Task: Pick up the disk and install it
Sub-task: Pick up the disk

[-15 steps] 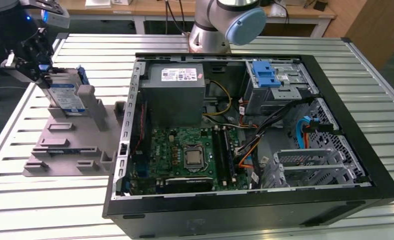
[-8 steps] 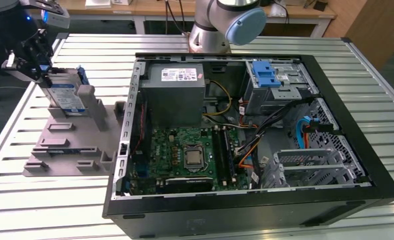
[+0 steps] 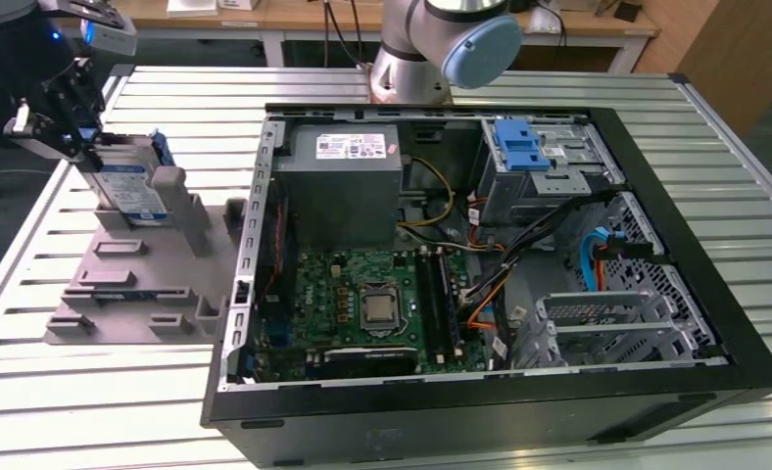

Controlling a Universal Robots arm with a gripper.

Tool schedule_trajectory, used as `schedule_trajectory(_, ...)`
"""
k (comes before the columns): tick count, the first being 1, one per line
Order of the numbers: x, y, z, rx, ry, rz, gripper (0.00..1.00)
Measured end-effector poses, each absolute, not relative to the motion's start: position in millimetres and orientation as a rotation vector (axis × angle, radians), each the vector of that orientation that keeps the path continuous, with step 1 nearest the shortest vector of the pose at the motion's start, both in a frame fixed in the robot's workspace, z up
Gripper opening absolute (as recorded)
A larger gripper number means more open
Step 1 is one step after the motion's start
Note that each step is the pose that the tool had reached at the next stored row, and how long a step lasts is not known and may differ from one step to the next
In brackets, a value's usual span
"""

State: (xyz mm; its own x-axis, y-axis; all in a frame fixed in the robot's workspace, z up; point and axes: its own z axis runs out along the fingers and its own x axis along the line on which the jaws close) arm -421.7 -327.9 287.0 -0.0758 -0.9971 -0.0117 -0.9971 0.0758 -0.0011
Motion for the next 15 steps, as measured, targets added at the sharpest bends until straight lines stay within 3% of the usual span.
schedule_trajectory(15,-422.3,-328.0,287.4,-2.203,2.227,0.011,0.36)
